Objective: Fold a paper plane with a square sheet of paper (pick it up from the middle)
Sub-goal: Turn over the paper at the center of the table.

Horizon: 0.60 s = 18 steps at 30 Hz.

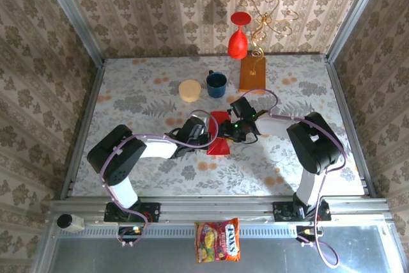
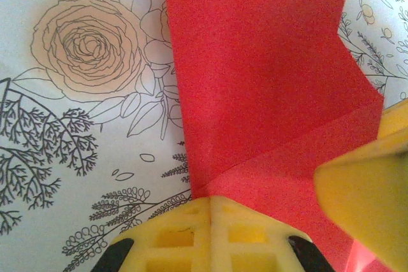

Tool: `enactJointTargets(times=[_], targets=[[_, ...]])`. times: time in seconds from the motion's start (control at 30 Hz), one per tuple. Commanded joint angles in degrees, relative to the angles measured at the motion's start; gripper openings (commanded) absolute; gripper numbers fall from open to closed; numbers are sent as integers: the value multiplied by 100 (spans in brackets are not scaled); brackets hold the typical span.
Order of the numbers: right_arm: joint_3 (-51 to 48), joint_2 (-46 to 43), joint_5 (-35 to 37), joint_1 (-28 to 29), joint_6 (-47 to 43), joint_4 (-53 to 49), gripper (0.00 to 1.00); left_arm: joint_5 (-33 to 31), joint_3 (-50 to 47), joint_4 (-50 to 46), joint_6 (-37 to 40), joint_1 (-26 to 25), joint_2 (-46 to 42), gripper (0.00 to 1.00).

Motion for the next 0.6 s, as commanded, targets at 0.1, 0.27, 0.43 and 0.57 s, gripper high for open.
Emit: enactJointTargets(times=[0.1,0.27,0.43,0.57], targets=[[-272,-11,-259,59,211,561,45,-5,-309,-553,-144,-101,141,0],[-440,-179,-286,-103,268,854,46,-33,-336,-535,-140,-109,157,0],[-714,-321,-503,-434,400,1243,46,-30,-370,-509,-149,-108,140,0],[-1011,-322,-689,-495,641,1602,46,-31,-369,-517,-149,-119,125,0]])
